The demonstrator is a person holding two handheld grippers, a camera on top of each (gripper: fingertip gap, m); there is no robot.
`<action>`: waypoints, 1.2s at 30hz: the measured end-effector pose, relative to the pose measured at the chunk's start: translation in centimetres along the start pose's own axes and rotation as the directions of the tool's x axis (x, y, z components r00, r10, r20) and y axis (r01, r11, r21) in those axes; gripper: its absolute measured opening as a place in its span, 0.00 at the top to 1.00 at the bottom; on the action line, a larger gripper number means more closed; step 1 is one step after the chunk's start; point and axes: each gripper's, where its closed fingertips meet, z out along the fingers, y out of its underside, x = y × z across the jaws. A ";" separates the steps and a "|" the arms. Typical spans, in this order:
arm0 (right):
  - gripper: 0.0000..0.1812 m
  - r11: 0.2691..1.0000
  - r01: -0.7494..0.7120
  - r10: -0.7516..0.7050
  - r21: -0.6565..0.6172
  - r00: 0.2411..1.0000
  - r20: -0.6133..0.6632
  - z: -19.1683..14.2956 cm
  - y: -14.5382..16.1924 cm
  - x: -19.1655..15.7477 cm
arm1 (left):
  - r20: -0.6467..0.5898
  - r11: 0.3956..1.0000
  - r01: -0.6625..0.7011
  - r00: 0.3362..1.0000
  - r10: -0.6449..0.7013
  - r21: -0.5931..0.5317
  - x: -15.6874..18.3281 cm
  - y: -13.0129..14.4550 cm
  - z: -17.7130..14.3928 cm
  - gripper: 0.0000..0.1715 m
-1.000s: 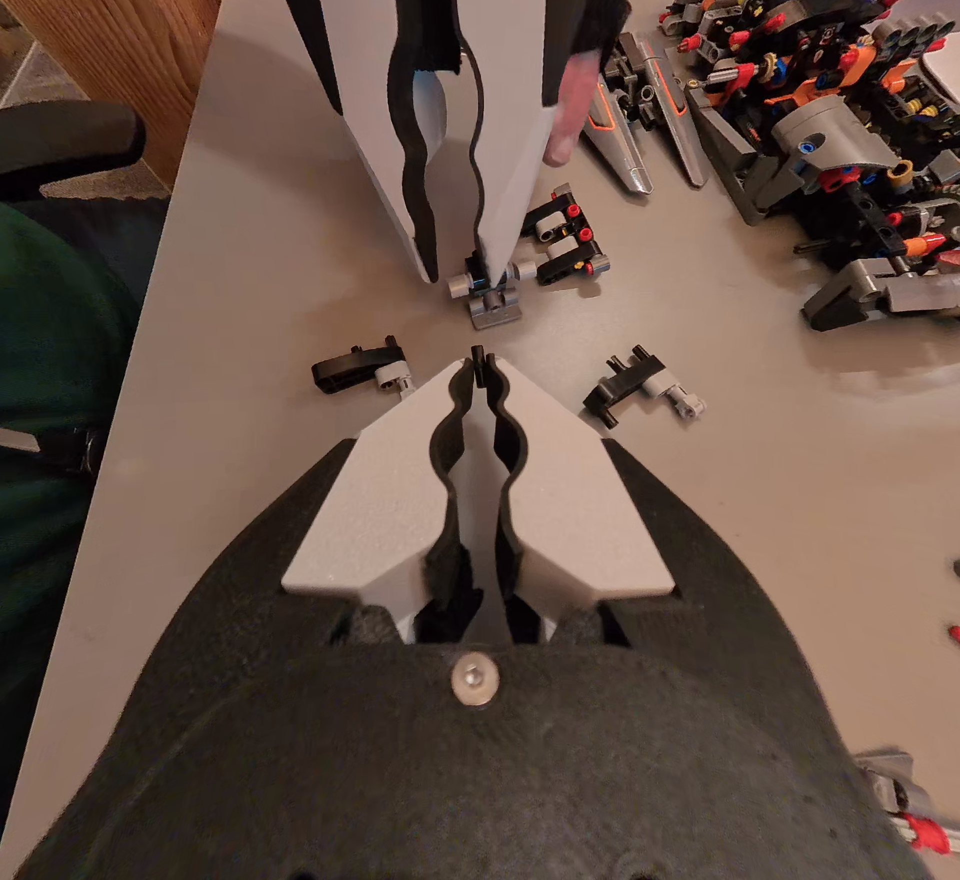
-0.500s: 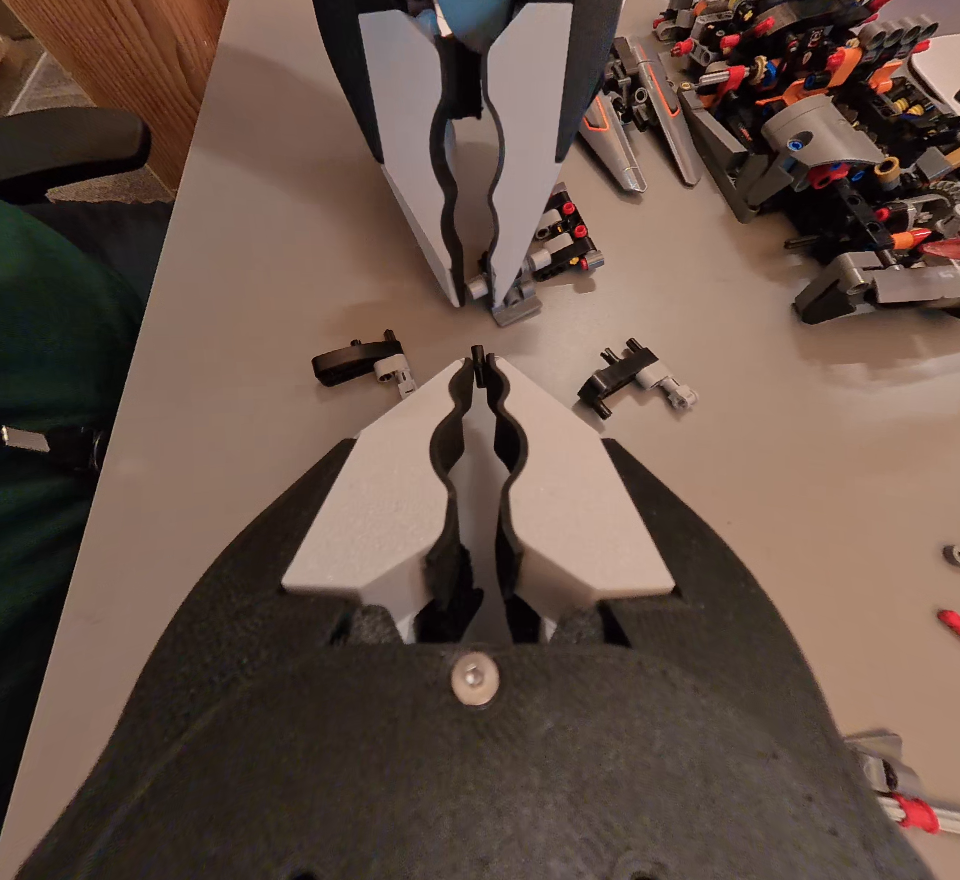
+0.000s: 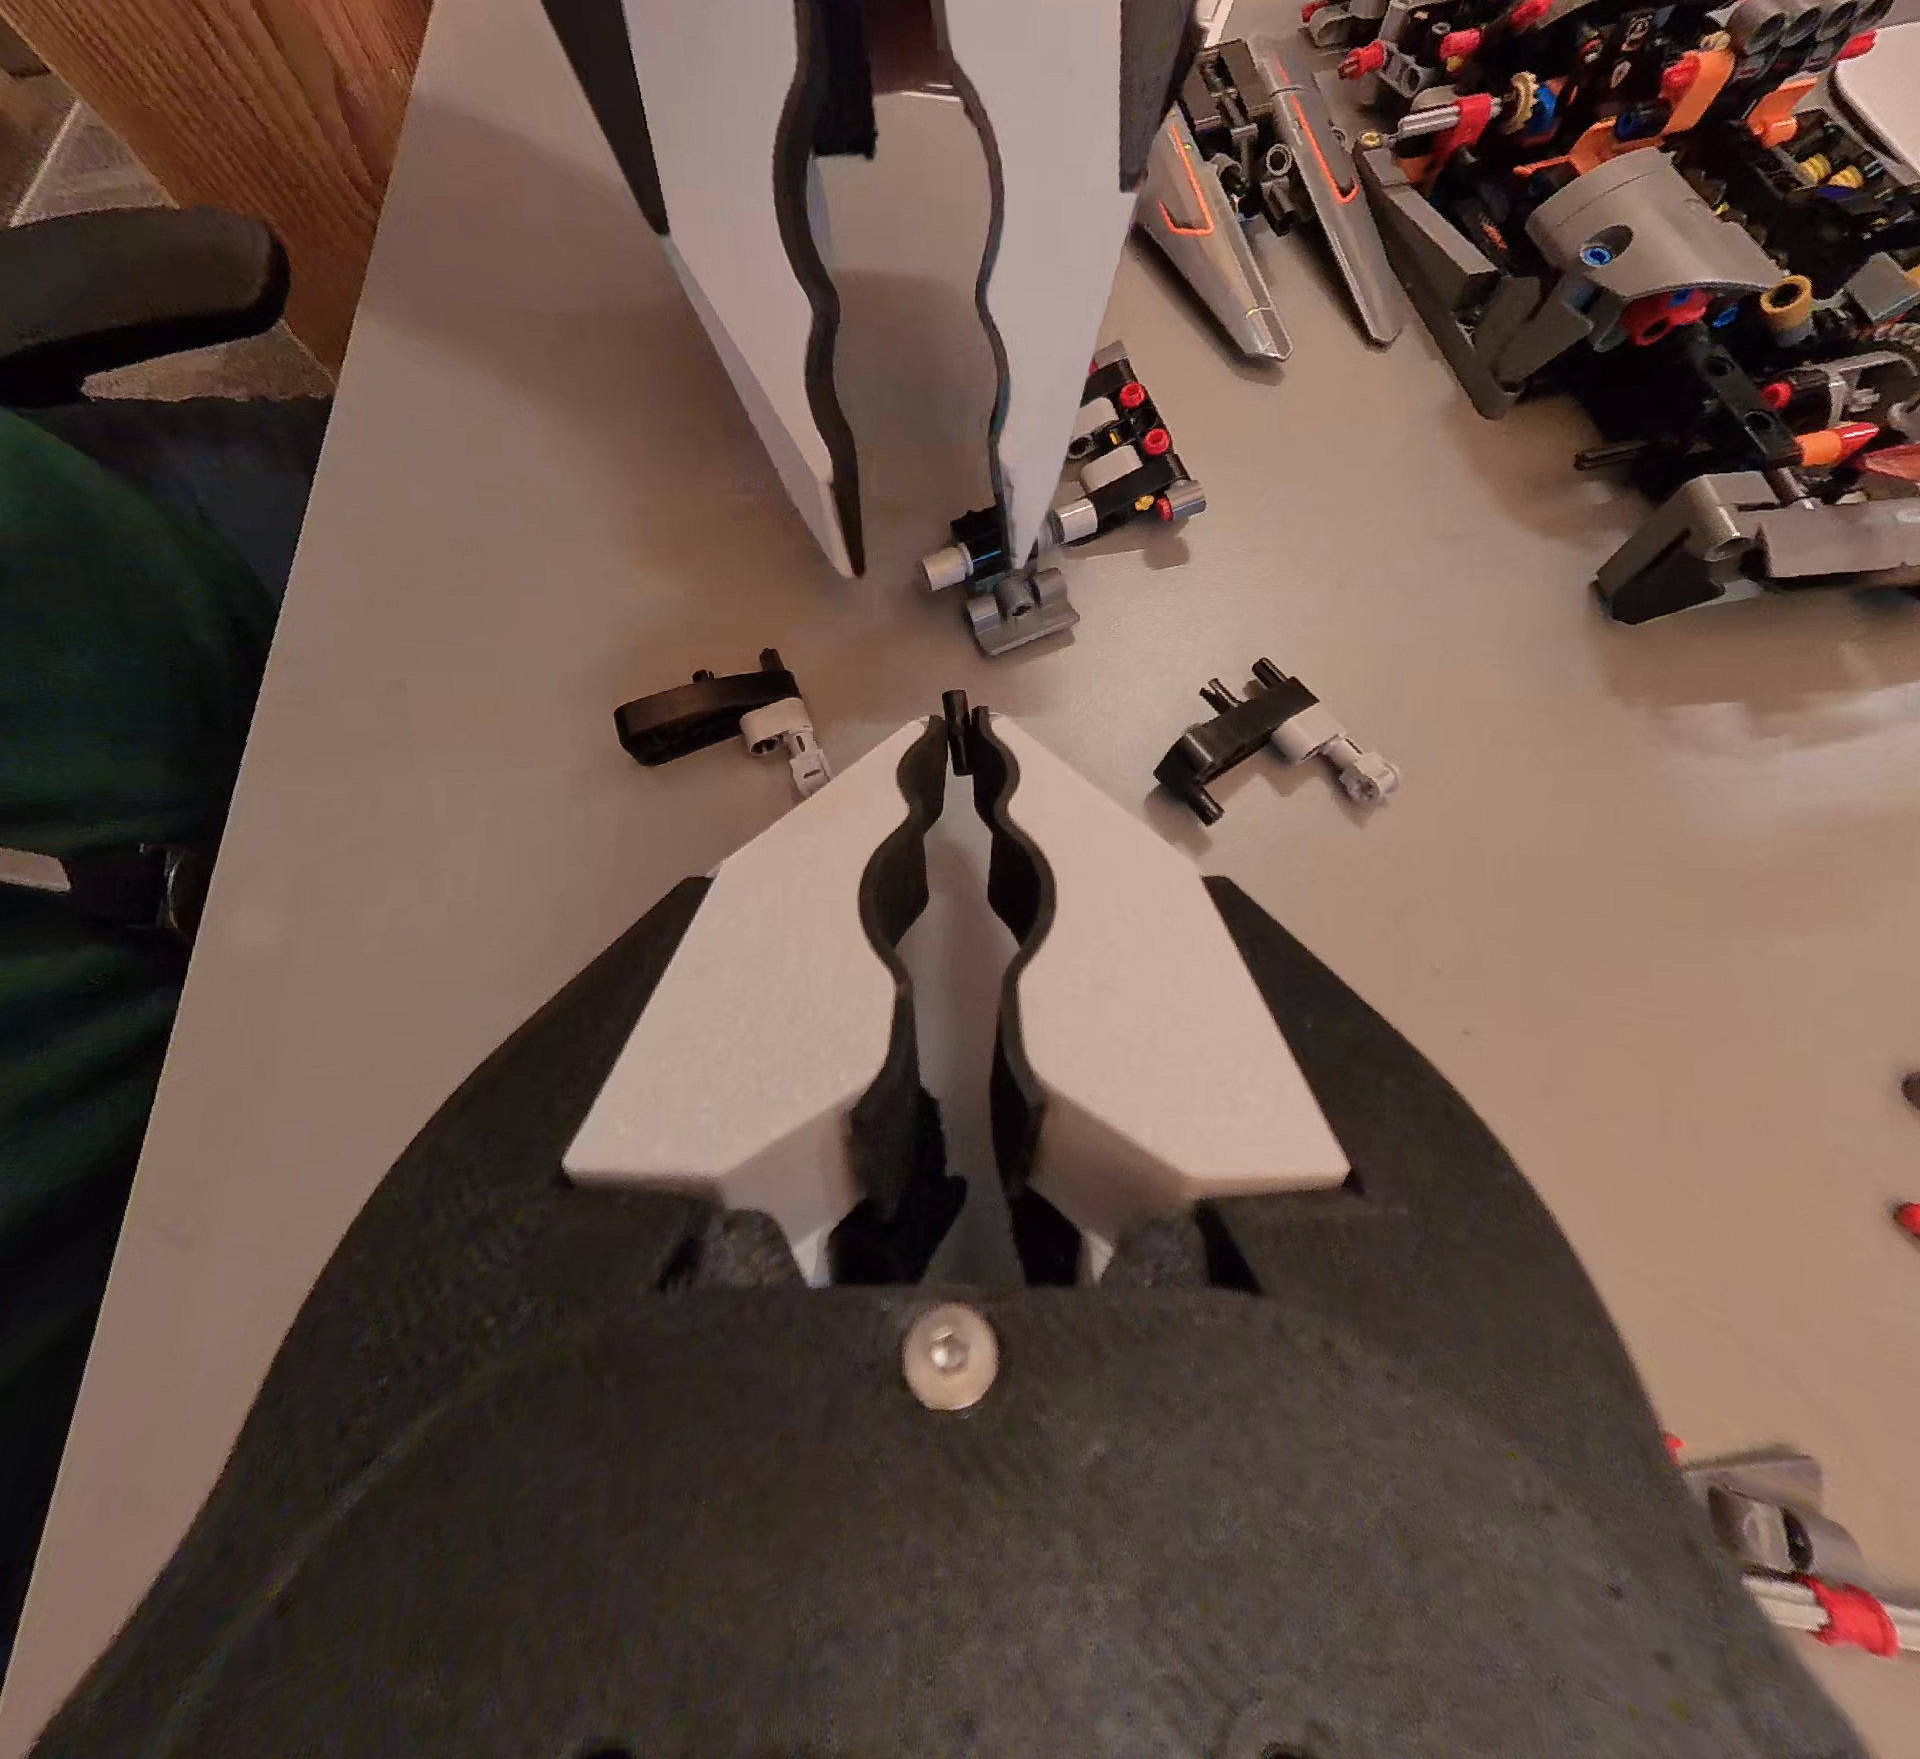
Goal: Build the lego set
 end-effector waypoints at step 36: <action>0.99 1.000 -0.013 0.013 0.005 1.000 -0.005 -0.6 0.5 0.6 | -0.191 0.944 -0.306 0.941 0.279 -0.126 -1.3 -0.1 0.4 0.89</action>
